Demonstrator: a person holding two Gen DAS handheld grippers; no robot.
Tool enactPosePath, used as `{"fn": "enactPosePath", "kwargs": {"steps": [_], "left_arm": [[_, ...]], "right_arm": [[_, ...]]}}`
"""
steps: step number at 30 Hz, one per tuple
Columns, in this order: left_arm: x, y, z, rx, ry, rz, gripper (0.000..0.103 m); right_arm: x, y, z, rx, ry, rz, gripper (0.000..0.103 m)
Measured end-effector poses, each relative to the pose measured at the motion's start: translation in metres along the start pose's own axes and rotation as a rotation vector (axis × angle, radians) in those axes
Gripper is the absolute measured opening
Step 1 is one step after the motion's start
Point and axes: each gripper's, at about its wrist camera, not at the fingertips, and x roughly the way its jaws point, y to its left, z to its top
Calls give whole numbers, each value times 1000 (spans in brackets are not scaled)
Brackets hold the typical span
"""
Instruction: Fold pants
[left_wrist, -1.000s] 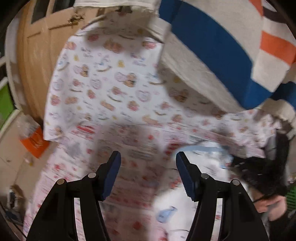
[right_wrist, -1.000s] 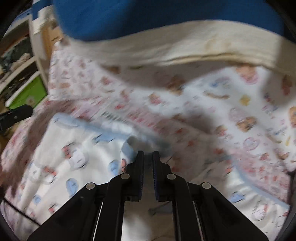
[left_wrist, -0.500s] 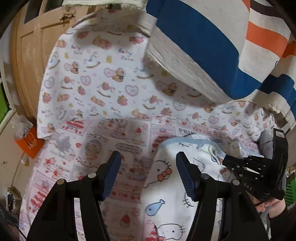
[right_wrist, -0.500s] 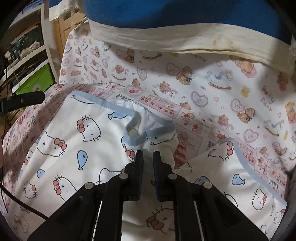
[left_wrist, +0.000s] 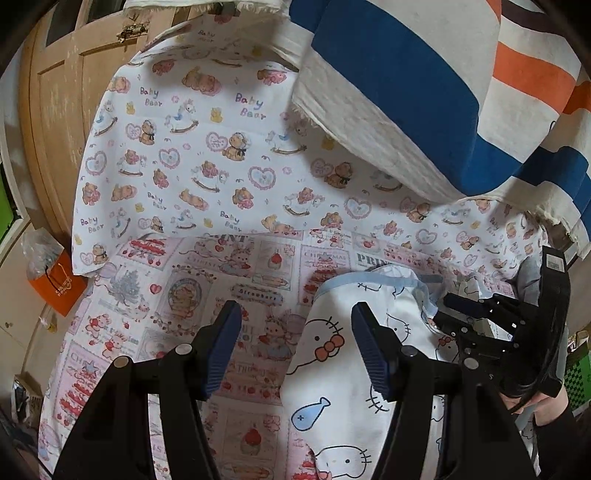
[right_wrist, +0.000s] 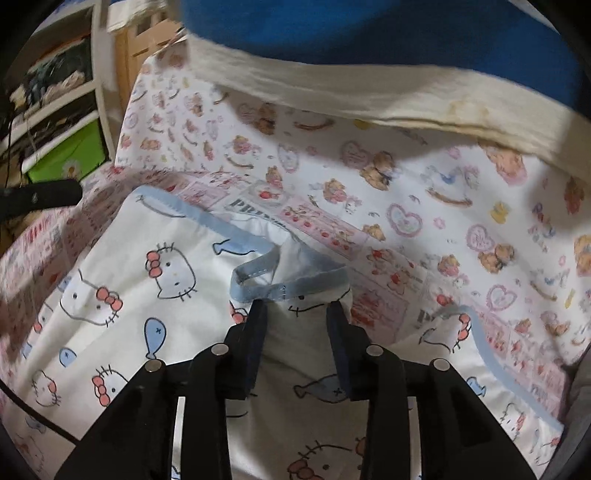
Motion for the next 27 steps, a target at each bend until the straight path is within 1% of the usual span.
{"fn": "enactPosePath", "kwargs": {"steps": [2, 7, 9, 10, 13, 14, 15, 16, 17, 18, 20, 21, 23, 24, 27], "left_arm": [[1, 0, 1, 2, 4, -2, 61], [1, -1, 1, 0, 13, -8, 61], [2, 0, 1, -4, 17, -11, 61], [1, 1, 2, -8, 16, -10, 61], [1, 4, 3, -14, 7, 5, 61], [1, 5, 3, -14, 8, 7, 61], [2, 5, 3, -16, 9, 7, 61], [2, 6, 3, -18, 11, 6, 61], [2, 6, 3, -15, 12, 6, 61], [3, 5, 3, -9, 10, 10, 61], [3, 3, 3, 16, -4, 36, 61], [4, 2, 3, 33, -15, 58, 61], [5, 1, 4, 56, -35, 108, 61], [5, 2, 4, 59, -42, 126, 61], [5, 5, 5, 57, -61, 165, 61]], "right_arm": [[-2, 1, 0, -16, 6, 5, 34], [-6, 8, -3, -62, -13, -55, 34], [-4, 9, -4, -76, -5, -30, 34], [-3, 8, -3, -78, -8, -33, 34], [3, -2, 3, -31, 17, 23, 34], [5, -6, 5, -3, 27, 46, 32], [6, -9, 5, 20, 32, 84, 21], [7, -10, 5, 37, 32, 120, 12], [6, -8, 5, 43, 30, 105, 7], [6, -4, 5, 33, 28, 73, 6], [1, 0, 5, 20, 2, -3, 4], [-2, -1, 4, 31, -10, -21, 4], [-8, -10, 4, 78, -34, -35, 4], [-12, -17, 5, 104, -43, -59, 4], [-18, -44, 5, 186, -28, -113, 3]]}}
